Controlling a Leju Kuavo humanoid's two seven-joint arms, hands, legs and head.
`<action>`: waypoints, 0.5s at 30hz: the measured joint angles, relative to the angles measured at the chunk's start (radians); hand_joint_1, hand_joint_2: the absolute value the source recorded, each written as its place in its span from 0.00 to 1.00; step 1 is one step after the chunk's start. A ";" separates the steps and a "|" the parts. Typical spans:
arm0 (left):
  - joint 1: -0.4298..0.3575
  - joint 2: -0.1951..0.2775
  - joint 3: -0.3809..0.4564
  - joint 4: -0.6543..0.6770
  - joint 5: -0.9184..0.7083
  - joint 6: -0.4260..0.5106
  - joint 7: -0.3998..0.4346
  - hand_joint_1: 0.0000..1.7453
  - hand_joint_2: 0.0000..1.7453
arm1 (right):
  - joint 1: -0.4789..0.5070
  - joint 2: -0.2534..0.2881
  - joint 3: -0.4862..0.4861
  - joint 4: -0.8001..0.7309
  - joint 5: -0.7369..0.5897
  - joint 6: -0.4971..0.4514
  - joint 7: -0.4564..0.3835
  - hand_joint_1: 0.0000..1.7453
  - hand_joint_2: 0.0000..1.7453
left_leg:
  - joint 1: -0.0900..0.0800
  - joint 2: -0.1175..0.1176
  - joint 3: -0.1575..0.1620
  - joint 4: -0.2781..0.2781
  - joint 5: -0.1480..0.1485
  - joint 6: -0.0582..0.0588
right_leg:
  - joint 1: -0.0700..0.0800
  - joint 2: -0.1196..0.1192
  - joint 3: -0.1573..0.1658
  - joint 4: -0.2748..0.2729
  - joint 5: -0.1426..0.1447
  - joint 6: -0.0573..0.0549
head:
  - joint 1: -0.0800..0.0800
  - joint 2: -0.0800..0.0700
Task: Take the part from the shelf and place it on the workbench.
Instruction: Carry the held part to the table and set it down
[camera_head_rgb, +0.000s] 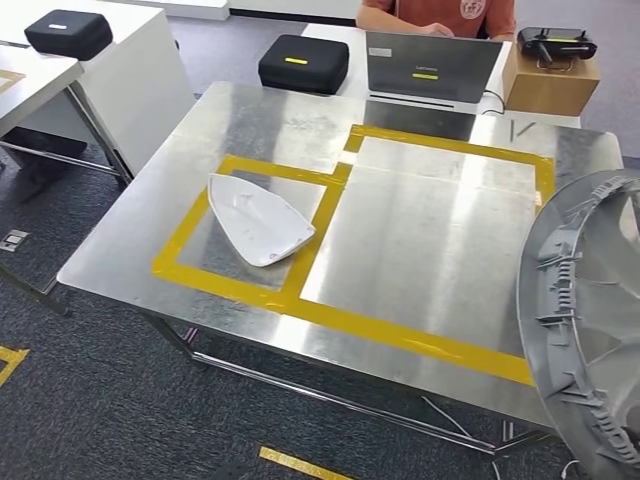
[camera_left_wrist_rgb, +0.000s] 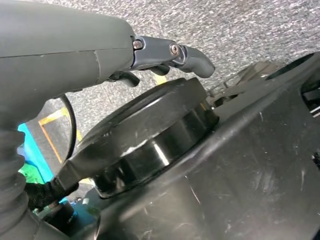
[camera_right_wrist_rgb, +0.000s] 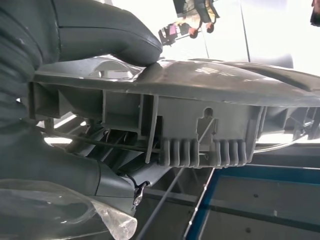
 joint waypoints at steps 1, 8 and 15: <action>0.001 0.000 0.000 0.000 -0.001 0.002 0.000 0.00 1.00 | 0.000 0.000 0.000 0.000 0.000 0.000 -0.001 1.00 1.00 | 0.000 -0.001 0.028 -0.059 0.040 0.005 | 0.001 0.003 0.002 0.000 0.000 0.000 | 0.000 0.000; 0.009 -0.002 0.002 0.000 -0.007 0.006 0.000 0.00 1.00 | 0.001 -0.002 0.000 0.001 0.000 0.000 -0.004 1.00 1.00 | -0.004 -0.009 0.096 -0.269 0.100 0.004 | 0.007 0.008 -0.022 0.011 0.004 0.004 | 0.000 0.000; 0.009 -0.005 0.006 0.000 -0.017 0.003 0.001 0.00 1.00 | -0.007 -0.020 0.000 0.017 0.000 0.000 -0.022 1.00 1.00 | -0.007 -0.009 0.095 -0.270 0.102 0.013 | 0.004 0.008 -0.016 -0.002 0.016 0.018 | 0.001 0.000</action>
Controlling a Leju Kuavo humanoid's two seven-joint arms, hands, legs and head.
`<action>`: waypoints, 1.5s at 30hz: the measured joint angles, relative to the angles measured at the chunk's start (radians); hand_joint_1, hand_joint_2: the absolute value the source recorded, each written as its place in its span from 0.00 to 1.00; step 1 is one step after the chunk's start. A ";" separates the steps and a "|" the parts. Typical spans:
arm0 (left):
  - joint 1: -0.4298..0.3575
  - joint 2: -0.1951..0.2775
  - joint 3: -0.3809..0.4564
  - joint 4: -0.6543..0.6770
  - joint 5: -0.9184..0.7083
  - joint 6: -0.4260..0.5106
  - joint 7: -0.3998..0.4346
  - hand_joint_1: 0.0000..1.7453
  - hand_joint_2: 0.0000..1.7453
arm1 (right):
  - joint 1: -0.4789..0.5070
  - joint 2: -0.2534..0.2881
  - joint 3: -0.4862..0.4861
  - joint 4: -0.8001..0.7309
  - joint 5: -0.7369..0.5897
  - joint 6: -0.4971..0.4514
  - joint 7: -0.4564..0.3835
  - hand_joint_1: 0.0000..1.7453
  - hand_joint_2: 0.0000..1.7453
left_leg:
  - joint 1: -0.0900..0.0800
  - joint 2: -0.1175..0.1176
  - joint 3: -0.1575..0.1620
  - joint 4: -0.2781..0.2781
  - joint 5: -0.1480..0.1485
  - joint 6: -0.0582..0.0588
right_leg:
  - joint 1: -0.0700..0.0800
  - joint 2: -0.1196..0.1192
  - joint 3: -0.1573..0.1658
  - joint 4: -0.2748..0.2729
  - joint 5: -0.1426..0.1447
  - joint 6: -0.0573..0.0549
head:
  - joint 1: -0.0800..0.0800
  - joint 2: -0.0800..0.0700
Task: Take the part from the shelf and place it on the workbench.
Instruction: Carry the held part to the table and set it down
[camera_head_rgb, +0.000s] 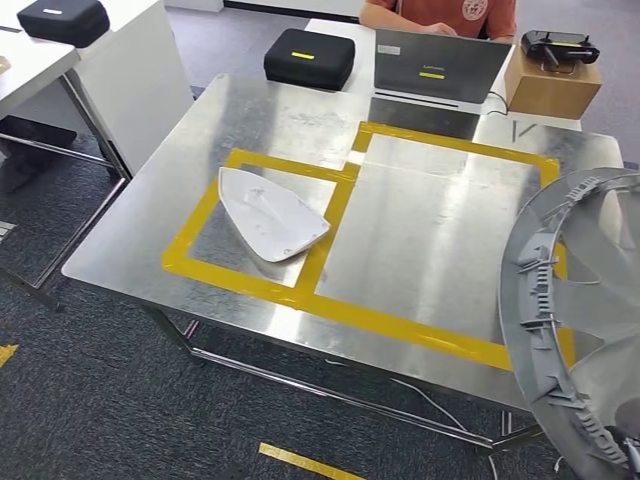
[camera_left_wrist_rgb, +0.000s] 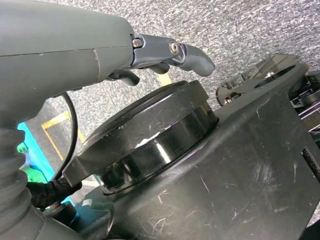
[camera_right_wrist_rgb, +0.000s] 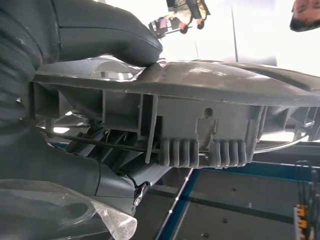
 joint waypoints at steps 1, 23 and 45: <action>0.000 0.000 0.001 0.000 -0.002 -0.001 0.000 0.00 1.00 | -0.006 -0.003 0.000 0.008 0.000 0.000 -0.004 1.00 1.00 | -0.001 0.000 0.000 0.000 0.000 0.001 | -0.001 0.000 0.000 -0.001 0.001 0.001 | 0.000 0.000; -0.014 -0.001 0.007 0.000 -0.068 -0.021 0.004 0.00 1.00 | -0.359 -0.542 0.248 0.334 -0.003 0.206 0.774 1.00 1.00 | -0.004 0.006 -0.003 0.001 0.006 0.011 | -0.004 0.005 -0.002 -0.003 0.011 0.010 | 0.000 0.000; -0.021 -0.004 0.007 0.000 -0.101 -0.037 0.005 0.00 1.00 | -1.070 -0.978 1.394 0.471 -0.004 0.283 1.093 1.00 1.00 | -0.004 0.002 -0.009 0.002 0.012 0.014 | -0.004 0.000 -0.006 -0.004 0.015 0.010 | 0.000 0.000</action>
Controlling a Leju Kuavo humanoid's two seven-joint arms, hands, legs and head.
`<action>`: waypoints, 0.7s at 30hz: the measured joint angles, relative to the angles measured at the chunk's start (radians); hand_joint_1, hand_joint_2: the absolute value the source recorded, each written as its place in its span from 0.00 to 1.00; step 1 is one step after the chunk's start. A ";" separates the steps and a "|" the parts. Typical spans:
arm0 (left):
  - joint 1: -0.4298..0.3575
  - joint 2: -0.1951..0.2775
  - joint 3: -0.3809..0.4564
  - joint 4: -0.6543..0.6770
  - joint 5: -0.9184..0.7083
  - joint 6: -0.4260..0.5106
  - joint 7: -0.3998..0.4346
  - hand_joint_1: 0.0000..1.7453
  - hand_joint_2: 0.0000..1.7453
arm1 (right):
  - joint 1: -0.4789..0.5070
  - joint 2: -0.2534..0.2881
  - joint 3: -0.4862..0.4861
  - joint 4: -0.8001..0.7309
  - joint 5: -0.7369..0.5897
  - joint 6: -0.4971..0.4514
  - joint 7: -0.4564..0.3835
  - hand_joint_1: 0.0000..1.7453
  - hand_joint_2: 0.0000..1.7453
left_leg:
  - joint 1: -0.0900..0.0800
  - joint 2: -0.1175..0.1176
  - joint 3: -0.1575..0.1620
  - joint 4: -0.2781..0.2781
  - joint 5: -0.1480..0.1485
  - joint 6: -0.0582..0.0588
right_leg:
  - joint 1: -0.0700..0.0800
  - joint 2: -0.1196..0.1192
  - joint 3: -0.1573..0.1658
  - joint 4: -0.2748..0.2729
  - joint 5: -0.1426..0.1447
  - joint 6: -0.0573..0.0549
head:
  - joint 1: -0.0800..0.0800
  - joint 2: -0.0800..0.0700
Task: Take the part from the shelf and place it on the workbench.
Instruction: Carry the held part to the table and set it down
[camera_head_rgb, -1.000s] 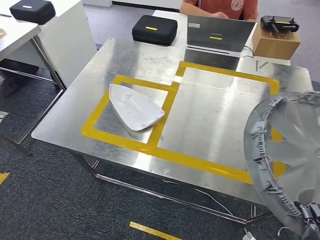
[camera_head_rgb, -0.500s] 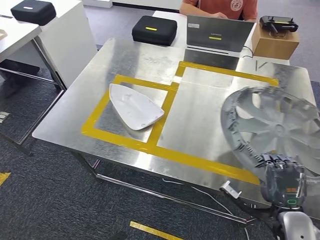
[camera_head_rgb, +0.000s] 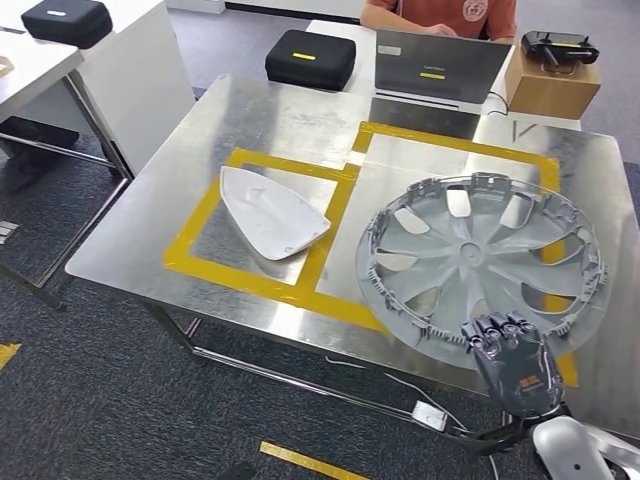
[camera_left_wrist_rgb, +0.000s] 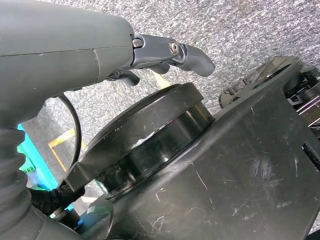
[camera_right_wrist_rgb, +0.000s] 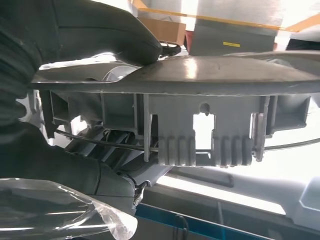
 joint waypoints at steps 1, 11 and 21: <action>-0.001 0.000 0.000 0.000 -0.003 0.000 0.000 0.00 1.00 | -0.007 0.000 0.010 0.005 0.000 -0.006 0.000 1.00 1.00 | 0.000 0.000 0.000 0.000 0.000 0.000 | 0.000 0.000 0.000 0.000 0.000 0.000 | 0.000 0.000; 0.000 0.000 0.001 0.000 -0.010 -0.010 -0.013 0.00 1.00 | 0.048 0.000 0.012 0.015 0.000 0.013 0.000 1.00 1.00 | 0.000 0.000 0.000 0.000 0.000 0.000 | 0.000 0.000 -0.001 0.000 0.000 0.000 | 0.000 0.000; 0.001 0.000 0.005 0.000 -0.007 -0.018 -0.016 0.00 1.00 | 0.167 0.000 -0.093 0.015 0.000 -0.005 0.000 0.00 0.00 | 0.000 -0.001 -0.001 0.000 0.000 0.000 | 0.000 -0.001 -0.001 0.000 0.000 0.000 | 0.000 0.000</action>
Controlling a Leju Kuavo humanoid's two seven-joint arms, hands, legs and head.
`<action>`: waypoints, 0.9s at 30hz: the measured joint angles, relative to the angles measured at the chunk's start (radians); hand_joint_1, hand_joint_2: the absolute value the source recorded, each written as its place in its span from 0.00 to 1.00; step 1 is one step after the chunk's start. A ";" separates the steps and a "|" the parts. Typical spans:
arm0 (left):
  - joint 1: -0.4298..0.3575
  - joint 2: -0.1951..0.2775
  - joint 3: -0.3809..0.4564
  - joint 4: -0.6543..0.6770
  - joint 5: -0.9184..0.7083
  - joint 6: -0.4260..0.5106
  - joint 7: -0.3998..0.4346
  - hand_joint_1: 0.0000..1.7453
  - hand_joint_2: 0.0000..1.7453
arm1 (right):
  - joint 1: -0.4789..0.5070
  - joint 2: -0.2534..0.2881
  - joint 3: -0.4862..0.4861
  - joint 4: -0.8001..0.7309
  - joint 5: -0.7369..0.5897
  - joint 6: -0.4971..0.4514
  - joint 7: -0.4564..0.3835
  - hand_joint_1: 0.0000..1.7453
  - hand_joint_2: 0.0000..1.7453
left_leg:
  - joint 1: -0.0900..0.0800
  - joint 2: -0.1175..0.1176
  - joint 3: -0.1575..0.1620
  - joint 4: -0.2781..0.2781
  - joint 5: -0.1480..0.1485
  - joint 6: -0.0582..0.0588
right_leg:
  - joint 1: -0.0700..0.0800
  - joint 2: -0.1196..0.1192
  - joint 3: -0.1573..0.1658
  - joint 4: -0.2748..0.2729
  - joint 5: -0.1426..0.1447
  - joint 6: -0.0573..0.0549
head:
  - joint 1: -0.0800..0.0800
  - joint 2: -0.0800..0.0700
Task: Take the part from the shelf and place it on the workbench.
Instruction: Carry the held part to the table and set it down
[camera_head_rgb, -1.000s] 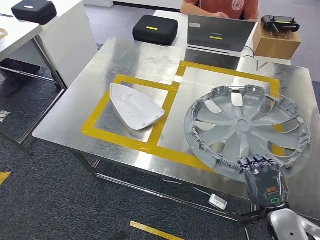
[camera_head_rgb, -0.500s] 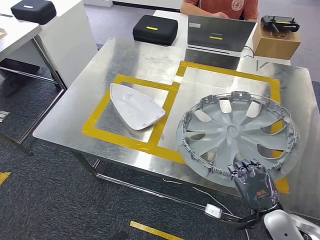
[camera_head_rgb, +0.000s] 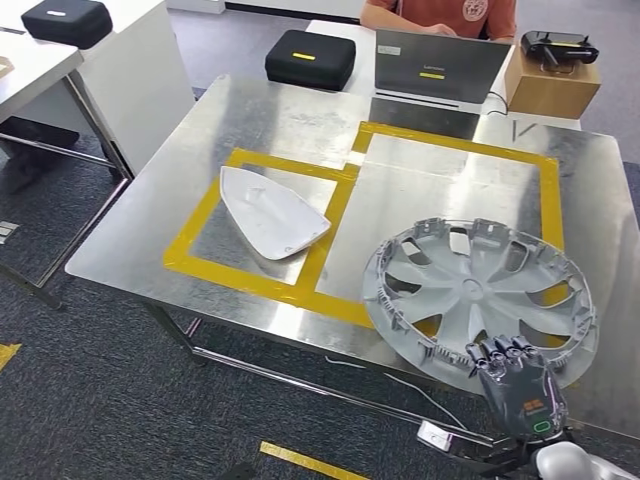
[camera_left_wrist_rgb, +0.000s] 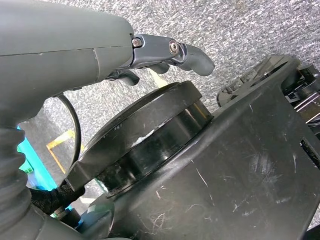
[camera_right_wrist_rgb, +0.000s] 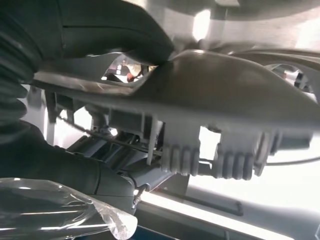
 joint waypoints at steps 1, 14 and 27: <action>0.000 0.000 0.001 0.000 0.000 -0.001 0.000 0.00 1.00 | 0.007 0.000 -0.007 0.000 0.000 -0.001 0.000 0.00 0.00 | 0.000 0.000 0.000 0.000 0.000 0.000 | 0.000 0.000 0.000 0.000 0.000 0.000 | 0.000 0.000; 0.031 0.001 0.014 0.000 0.006 0.005 -0.010 0.00 0.00 | 0.146 0.010 -0.168 -0.009 0.003 -0.006 0.000 0.00 0.00 | 0.000 0.000 0.000 0.000 0.000 0.000 | 0.000 0.001 0.000 0.000 0.000 0.000 | 0.000 0.000; 0.037 0.000 0.022 0.000 0.006 0.008 -0.020 0.00 0.00 | 0.282 0.034 -0.339 -0.057 0.003 0.001 0.000 0.00 0.00 | 0.000 0.001 0.000 0.000 0.000 0.000 | 0.000 0.001 0.000 0.000 0.000 0.000 | 0.000 0.000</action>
